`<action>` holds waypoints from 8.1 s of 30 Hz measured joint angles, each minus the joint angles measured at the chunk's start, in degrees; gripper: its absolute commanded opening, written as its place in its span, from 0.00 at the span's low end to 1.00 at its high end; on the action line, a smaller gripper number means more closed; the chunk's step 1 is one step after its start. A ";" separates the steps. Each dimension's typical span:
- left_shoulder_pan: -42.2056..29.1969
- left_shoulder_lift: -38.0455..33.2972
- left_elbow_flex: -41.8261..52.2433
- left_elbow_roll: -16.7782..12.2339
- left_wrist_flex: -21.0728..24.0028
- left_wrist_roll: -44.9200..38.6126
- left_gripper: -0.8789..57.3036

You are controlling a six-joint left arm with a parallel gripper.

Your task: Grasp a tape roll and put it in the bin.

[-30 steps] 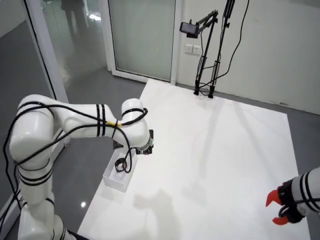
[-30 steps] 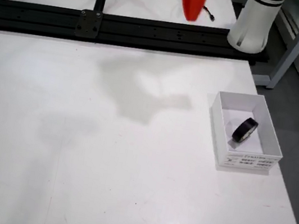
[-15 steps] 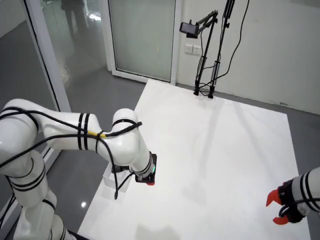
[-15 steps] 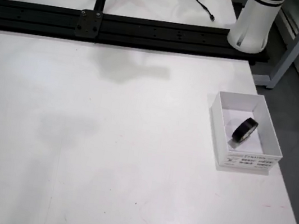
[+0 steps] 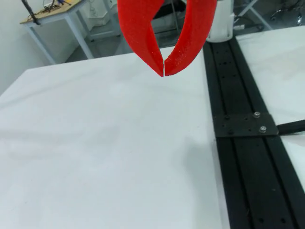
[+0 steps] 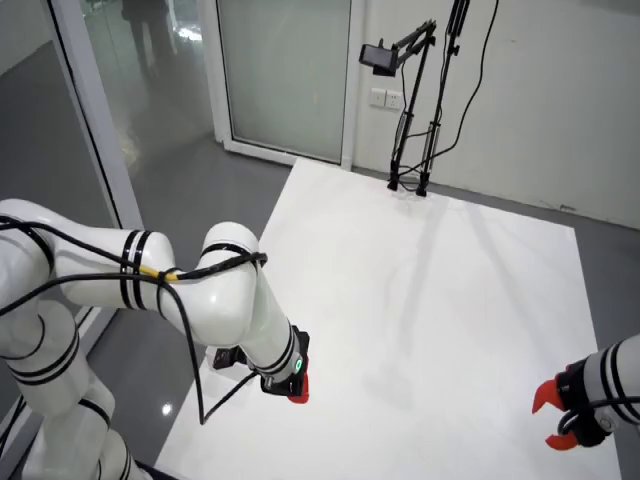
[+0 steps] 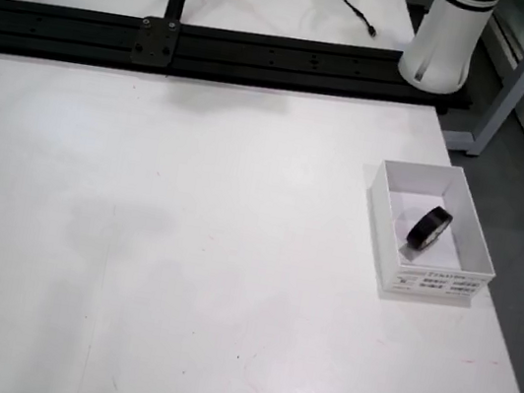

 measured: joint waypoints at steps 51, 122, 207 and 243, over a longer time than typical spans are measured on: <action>2.51 -2.00 -0.12 -1.57 1.04 0.09 0.01; 10.54 -2.08 -0.12 2.96 1.03 0.09 0.01; 10.38 -2.08 -0.12 3.02 1.03 0.09 0.01; 10.93 -2.08 -0.12 3.02 1.03 0.09 0.01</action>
